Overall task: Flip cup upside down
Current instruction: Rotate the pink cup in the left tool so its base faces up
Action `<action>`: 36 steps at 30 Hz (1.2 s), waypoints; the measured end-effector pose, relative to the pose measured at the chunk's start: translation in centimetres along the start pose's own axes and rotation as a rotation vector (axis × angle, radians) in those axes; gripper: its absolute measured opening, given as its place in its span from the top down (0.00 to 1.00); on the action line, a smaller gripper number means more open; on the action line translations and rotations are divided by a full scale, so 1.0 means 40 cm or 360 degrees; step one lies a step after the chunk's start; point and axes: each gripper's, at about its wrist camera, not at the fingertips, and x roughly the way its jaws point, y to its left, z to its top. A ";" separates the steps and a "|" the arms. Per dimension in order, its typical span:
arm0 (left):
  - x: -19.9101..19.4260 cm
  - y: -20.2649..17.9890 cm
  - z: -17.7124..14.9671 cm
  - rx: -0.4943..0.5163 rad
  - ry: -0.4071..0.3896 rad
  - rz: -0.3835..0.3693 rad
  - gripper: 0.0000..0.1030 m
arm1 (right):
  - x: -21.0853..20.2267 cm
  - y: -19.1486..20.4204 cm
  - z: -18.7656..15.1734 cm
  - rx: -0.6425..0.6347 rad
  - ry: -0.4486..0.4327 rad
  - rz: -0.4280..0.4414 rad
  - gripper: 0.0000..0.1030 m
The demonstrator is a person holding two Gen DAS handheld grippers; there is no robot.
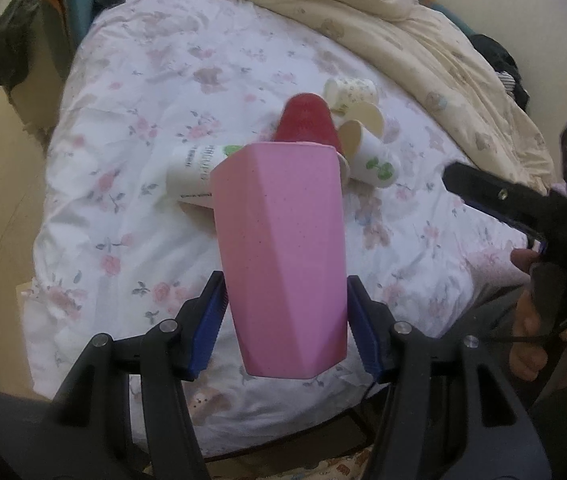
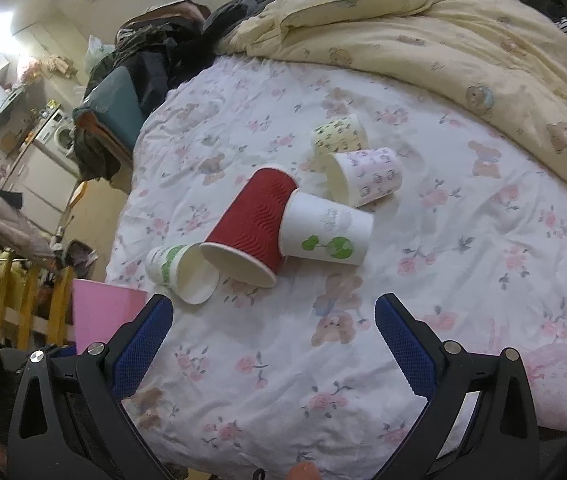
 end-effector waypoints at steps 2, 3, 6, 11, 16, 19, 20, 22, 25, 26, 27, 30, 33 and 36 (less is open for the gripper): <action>-0.001 -0.012 -0.005 0.0032 0.0001 -0.0013 0.47 | 0.008 0.014 0.001 -0.0015 0.0027 0.0152 0.00; -0.002 -0.017 -0.007 0.0046 0.0001 -0.0010 0.47 | 0.012 0.020 0.001 -0.0025 0.0037 0.0175 0.00; 0.006 -0.029 -0.010 0.0070 0.0032 -0.0027 0.47 | 0.028 0.057 0.003 -0.0090 0.0081 0.0300 0.00; 0.021 -0.047 -0.021 0.0123 0.0083 -0.0033 0.47 | 0.044 0.114 -0.007 -0.0201 0.0116 0.0351 0.00; 0.007 -0.073 -0.029 0.0204 0.0043 -0.0026 0.47 | 0.076 0.118 -0.008 -0.0209 0.0178 0.0280 0.00; 0.000 -0.076 -0.028 0.0208 0.0023 -0.0026 0.47 | 0.089 0.106 -0.011 -0.0190 0.0204 0.0225 0.00; -0.002 -0.077 -0.027 0.0209 0.0019 -0.0027 0.47 | 0.089 0.097 -0.014 -0.0175 0.0214 0.0217 0.00; -0.006 -0.078 -0.028 0.0213 0.0006 -0.0031 0.47 | 0.097 0.081 -0.016 -0.0138 0.0241 0.0191 0.00; -0.014 -0.081 -0.026 0.0221 -0.0016 -0.0032 0.47 | 0.108 0.061 -0.018 -0.0086 0.0278 0.0165 0.00; -0.015 -0.082 -0.026 0.0227 -0.0022 -0.0029 0.48 | 0.112 0.052 -0.020 -0.0065 0.0293 0.0156 0.00; -0.016 -0.083 -0.026 0.0231 -0.0026 -0.0025 0.48 | 0.117 0.045 -0.021 -0.0042 0.0308 0.0155 0.00; -0.020 -0.085 -0.025 0.0239 -0.0036 -0.0024 0.48 | 0.124 0.032 -0.026 -0.0014 0.0342 0.0147 0.00; -0.026 -0.086 -0.024 0.0242 -0.0057 -0.0026 0.48 | 0.137 0.023 -0.032 -0.0008 0.0386 0.0111 0.00; -0.029 -0.088 -0.022 0.0249 -0.0069 -0.0027 0.48 | 0.145 0.016 -0.039 0.0003 0.0421 0.0099 0.00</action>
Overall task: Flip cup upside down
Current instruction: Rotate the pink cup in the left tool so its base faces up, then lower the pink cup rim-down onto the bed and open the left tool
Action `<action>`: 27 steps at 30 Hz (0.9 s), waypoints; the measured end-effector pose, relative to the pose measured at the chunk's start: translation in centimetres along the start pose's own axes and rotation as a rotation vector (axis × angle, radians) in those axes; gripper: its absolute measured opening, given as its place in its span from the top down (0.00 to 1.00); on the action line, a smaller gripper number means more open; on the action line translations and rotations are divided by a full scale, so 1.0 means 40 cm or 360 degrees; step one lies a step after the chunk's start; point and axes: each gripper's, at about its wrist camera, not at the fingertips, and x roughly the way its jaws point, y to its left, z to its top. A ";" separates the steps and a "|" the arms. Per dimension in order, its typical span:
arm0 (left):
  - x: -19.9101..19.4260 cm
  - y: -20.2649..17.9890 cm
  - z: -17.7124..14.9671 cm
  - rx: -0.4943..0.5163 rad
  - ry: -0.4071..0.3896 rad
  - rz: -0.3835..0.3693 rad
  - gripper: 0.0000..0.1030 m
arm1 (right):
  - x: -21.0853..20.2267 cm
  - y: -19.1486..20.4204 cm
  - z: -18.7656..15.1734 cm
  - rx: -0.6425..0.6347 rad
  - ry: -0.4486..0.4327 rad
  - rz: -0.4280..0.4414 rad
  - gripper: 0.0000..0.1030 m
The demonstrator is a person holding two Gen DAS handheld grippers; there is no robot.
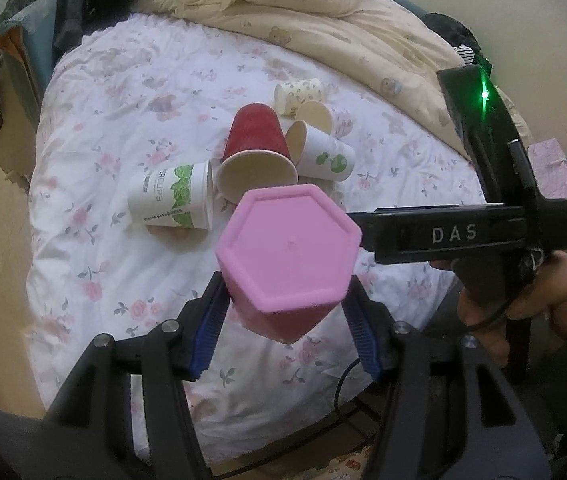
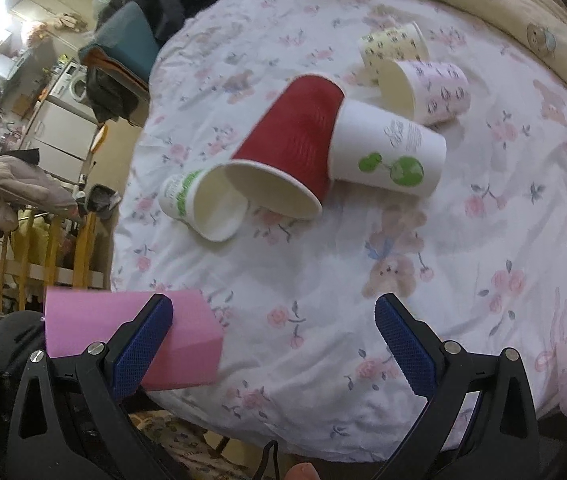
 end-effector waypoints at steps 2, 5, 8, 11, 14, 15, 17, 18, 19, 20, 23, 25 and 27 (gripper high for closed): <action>0.000 0.000 0.000 -0.0001 -0.0001 0.0012 0.48 | -0.010 -0.003 0.002 0.0011 -0.0024 0.0020 0.00; -0.001 0.014 0.007 -0.0025 -0.0001 0.0051 0.48 | -0.051 -0.020 0.006 0.0059 -0.0131 0.0033 0.00; 0.004 0.026 0.022 -0.0042 0.0001 0.0124 0.48 | -0.104 -0.046 0.007 0.0119 -0.0278 -0.0024 0.00; 0.018 0.026 0.041 -0.0065 0.0010 0.0175 0.48 | -0.158 -0.076 0.003 0.0178 -0.0406 -0.0043 0.00; 0.054 0.017 0.073 -0.0109 0.0038 0.0214 0.48 | -0.191 -0.108 -0.004 0.0233 -0.0467 -0.0071 0.00; 0.067 0.014 0.083 -0.0127 0.0044 0.0220 0.48 | -0.201 -0.120 -0.007 0.0252 -0.0482 -0.0080 0.00; 0.105 0.003 0.107 -0.0156 0.0069 0.0242 0.48 | -0.211 -0.136 -0.010 0.0281 -0.0495 -0.0080 0.00; 0.119 -0.002 0.112 -0.0164 0.0079 0.0243 0.48 | -0.215 -0.143 -0.010 0.0295 -0.0496 -0.0077 0.00; 0.140 -0.008 0.120 -0.0178 0.0091 0.0255 0.48 | -0.220 -0.151 -0.013 0.0305 -0.0497 -0.0077 0.00; 0.157 -0.014 0.124 -0.0182 0.0092 0.0273 0.48 | -0.225 -0.161 -0.014 0.0323 -0.0499 -0.0072 0.00; 0.218 -0.030 0.129 -0.0185 0.0133 0.0338 0.48 | -0.235 -0.181 -0.021 0.0365 -0.0502 -0.0020 0.00; 0.252 -0.029 0.129 -0.0207 0.0165 0.0377 0.48 | -0.242 -0.184 -0.023 0.0372 -0.0509 -0.0004 0.00; 0.277 -0.022 0.125 -0.0230 0.0156 0.0434 0.48 | -0.250 -0.186 -0.022 0.0374 -0.0524 0.0016 0.00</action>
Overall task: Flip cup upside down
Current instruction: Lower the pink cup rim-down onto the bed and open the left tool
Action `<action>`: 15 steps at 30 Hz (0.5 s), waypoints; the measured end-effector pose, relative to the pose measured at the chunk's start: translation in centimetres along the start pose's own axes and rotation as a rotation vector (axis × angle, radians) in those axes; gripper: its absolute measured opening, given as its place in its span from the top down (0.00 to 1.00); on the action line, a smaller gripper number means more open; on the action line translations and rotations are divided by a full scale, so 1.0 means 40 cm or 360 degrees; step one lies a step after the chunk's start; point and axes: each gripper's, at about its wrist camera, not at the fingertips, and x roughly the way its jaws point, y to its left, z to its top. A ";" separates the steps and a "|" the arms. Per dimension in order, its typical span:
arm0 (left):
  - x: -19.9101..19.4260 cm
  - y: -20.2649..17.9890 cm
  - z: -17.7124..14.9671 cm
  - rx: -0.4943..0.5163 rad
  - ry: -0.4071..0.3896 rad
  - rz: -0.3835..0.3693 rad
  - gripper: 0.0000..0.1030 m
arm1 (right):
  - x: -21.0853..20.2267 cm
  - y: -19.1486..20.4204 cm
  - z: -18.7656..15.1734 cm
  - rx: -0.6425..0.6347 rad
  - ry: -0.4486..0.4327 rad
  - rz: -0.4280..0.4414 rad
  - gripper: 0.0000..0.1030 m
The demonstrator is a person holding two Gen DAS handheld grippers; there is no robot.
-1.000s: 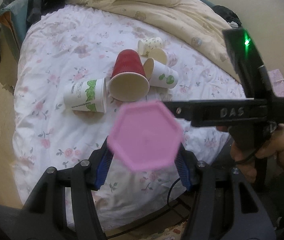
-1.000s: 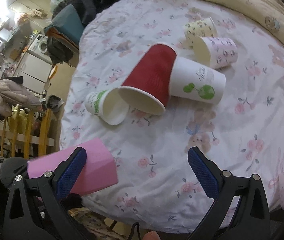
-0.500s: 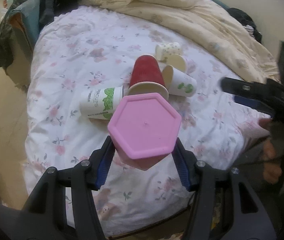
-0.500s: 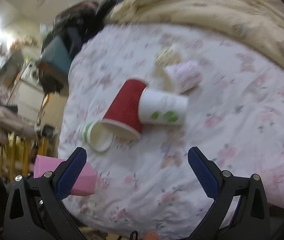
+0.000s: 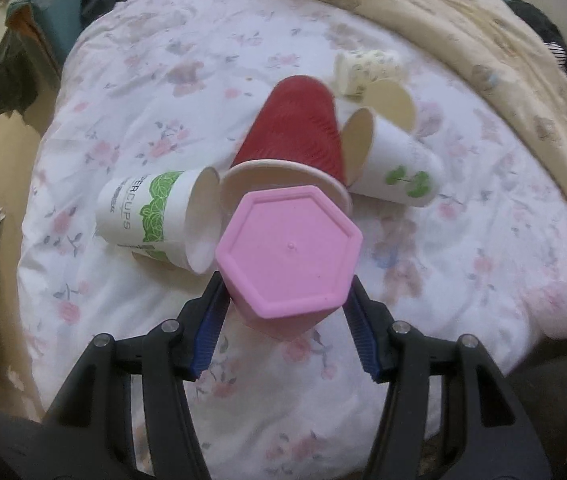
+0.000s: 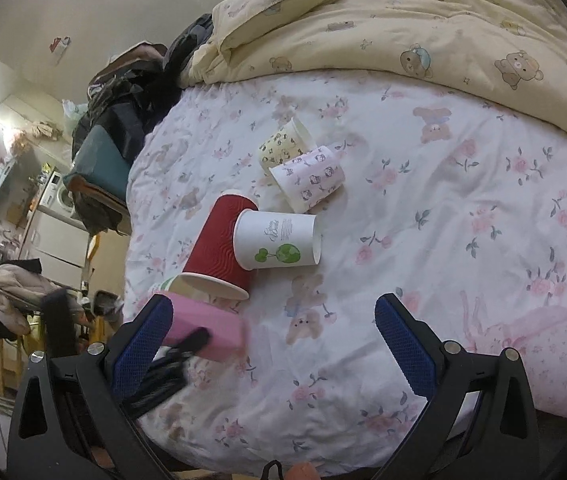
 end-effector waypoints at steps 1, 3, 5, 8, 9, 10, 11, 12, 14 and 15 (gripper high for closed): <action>0.008 0.002 0.000 -0.0016 0.0008 0.0002 0.48 | -0.002 0.001 0.000 0.0001 -0.0003 0.0006 0.00; 0.024 0.004 -0.002 -0.0034 0.0019 0.0003 0.48 | -0.005 0.000 0.002 0.0001 -0.0005 0.0023 0.00; 0.029 0.000 -0.006 -0.0021 0.0016 0.0010 0.48 | -0.007 0.001 0.002 -0.0001 0.0001 0.0035 0.00; 0.029 -0.002 -0.005 -0.0012 0.0025 0.0008 0.47 | -0.006 0.004 0.000 -0.0002 0.0017 0.0049 0.00; 0.029 -0.001 -0.005 -0.0012 0.0026 0.0003 0.47 | -0.006 0.006 0.000 -0.0003 0.0017 0.0051 0.00; 0.028 0.001 -0.006 -0.0011 0.0028 -0.0004 0.47 | -0.006 0.009 0.000 -0.0006 0.0016 0.0056 0.00; 0.029 0.001 -0.006 -0.0003 0.0037 -0.0014 0.44 | -0.006 0.011 0.001 -0.0011 0.0015 0.0055 0.00; 0.031 0.000 -0.005 0.0002 0.0052 -0.0024 0.34 | -0.006 0.014 0.001 -0.0019 0.0013 0.0051 0.00; 0.032 -0.002 -0.008 0.0009 0.0077 -0.0011 0.17 | -0.003 0.018 0.000 -0.0030 0.0016 0.0043 0.00; 0.028 -0.003 -0.010 0.0007 0.0066 -0.0010 0.16 | -0.001 0.019 0.000 -0.0035 0.0020 0.0039 0.00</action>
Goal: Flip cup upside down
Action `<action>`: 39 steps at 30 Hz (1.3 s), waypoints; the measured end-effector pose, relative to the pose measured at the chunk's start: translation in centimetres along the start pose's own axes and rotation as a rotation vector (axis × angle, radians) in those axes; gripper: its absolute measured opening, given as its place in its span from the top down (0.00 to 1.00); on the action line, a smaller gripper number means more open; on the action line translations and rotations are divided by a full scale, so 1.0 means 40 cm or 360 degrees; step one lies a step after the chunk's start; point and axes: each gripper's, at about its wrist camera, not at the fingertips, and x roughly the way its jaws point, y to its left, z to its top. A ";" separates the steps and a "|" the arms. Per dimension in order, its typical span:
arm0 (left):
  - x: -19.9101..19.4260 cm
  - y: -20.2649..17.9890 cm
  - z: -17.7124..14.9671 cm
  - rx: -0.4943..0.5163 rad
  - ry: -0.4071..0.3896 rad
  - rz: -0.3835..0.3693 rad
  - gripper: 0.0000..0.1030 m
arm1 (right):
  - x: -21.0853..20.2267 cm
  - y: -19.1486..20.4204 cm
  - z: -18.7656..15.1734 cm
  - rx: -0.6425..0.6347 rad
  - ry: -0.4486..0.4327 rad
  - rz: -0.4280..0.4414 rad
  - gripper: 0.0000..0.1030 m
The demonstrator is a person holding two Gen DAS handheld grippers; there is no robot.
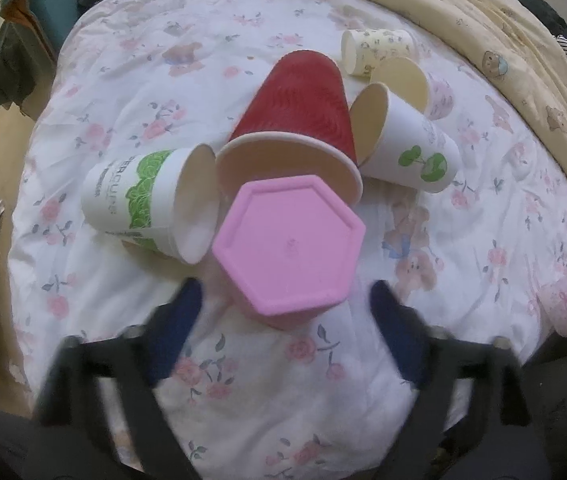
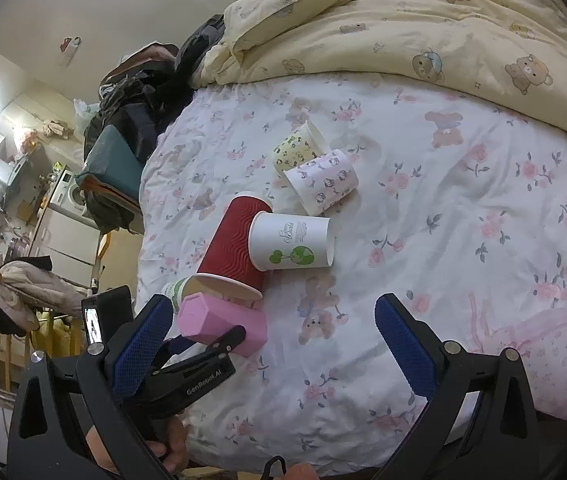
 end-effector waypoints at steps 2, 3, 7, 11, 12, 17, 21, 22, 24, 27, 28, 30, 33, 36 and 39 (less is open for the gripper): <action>-0.013 -0.001 -0.005 0.0013 -0.0012 -0.0006 0.15 | 0.003 0.001 -0.001 -0.0007 0.0004 -0.0011 0.00; -0.020 0.000 -0.008 0.0020 -0.0010 -0.0009 0.14 | 0.004 0.002 -0.002 -0.0009 0.0005 -0.0014 0.00; -0.078 0.018 -0.027 0.0028 -0.0074 -0.0006 0.14 | 0.008 0.004 -0.004 -0.0024 0.0006 -0.0025 0.00; -0.161 0.048 -0.045 0.0029 -0.0194 0.0015 0.14 | 0.013 0.022 -0.014 -0.0083 0.0010 -0.0026 0.00; -0.186 0.058 -0.051 0.0034 -0.0236 0.0022 0.14 | 0.013 0.032 -0.018 -0.0115 0.0008 -0.0031 0.00; -0.285 0.116 -0.079 0.0010 -0.0410 0.0034 0.14 | 0.012 0.087 -0.047 -0.0283 -0.0015 -0.0061 0.00; -0.344 0.167 -0.106 -0.0038 -0.0524 0.0019 0.10 | 0.000 0.133 -0.077 -0.0439 -0.0059 -0.0102 0.00; -0.356 0.176 -0.111 -0.0040 -0.0547 0.0024 0.08 | -0.003 0.141 -0.083 -0.0462 -0.0070 -0.0105 0.00; -0.374 0.191 -0.127 -0.0047 -0.0598 0.0035 0.06 | -0.005 0.161 -0.107 -0.0523 -0.0084 -0.0113 0.00; -0.390 0.215 -0.153 -0.0068 -0.0657 0.0039 0.05 | -0.004 0.183 -0.135 -0.0567 -0.0099 -0.0120 0.00; -0.391 0.221 -0.162 -0.0075 -0.0673 0.0034 0.04 | -0.003 0.188 -0.144 -0.0575 -0.0103 -0.0121 0.00; -0.384 0.232 -0.175 -0.0090 -0.0696 0.0037 0.00 | 0.003 0.196 -0.159 -0.0593 -0.0102 -0.0125 0.00; -0.363 0.247 -0.184 -0.0133 -0.0677 0.0038 0.00 | 0.016 0.212 -0.174 -0.0646 -0.0110 -0.0166 0.00; -0.358 0.255 -0.180 -0.0170 -0.0676 0.0030 0.00 | 0.027 0.223 -0.177 -0.0689 -0.0125 -0.0208 0.00; -0.355 0.254 -0.178 -0.0183 -0.0680 0.0047 0.00 | 0.039 0.226 -0.177 -0.0696 -0.0112 -0.0222 0.00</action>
